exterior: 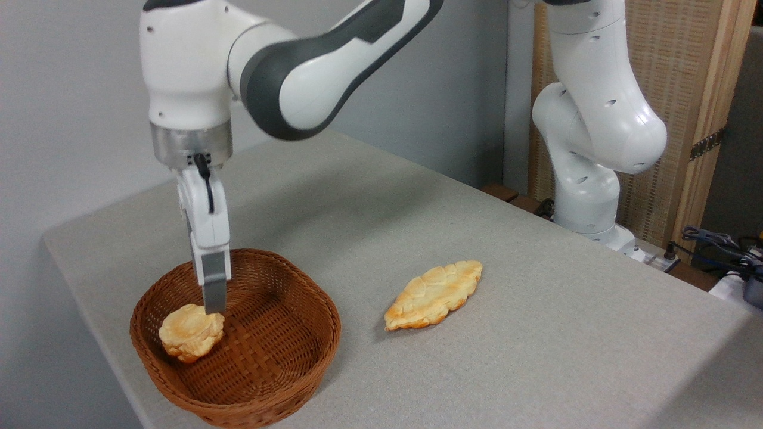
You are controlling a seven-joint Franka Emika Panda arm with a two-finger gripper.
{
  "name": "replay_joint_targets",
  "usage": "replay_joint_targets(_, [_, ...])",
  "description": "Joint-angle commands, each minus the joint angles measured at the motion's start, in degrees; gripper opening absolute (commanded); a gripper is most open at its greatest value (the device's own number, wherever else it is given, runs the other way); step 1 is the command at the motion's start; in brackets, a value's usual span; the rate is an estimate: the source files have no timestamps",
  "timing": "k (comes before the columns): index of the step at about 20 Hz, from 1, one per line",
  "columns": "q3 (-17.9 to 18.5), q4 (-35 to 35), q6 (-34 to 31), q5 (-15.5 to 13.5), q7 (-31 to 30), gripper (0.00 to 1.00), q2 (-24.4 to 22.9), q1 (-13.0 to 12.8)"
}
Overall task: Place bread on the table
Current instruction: 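Move the gripper over the basket and lower it onto the round roll, then close the gripper on the round bread roll inside the basket, then lift the roll out of the basket and carry it toward the pastry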
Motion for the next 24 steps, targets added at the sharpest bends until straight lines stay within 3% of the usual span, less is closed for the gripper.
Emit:
replay_joint_targets(1, [-0.1,0.1,4.4,-0.1,-0.7,0.98,2.7,0.0])
replay_joint_targets(11, [-0.1,0.1,8.0,0.9,-0.5,0.97,6.8,0.0])
replay_joint_targets(14, [-0.1,0.1,8.0,0.9,-0.2,0.57,6.9,0.0])
replay_joint_targets(16, [-0.1,0.1,7.9,1.9,-0.1,0.45,6.9,0.0])
replay_joint_targets(18, [-0.1,0.1,7.9,2.1,-0.1,0.41,6.9,0.0])
replay_joint_targets(24, [-0.1,0.1,7.8,2.1,-0.3,0.41,6.6,0.0])
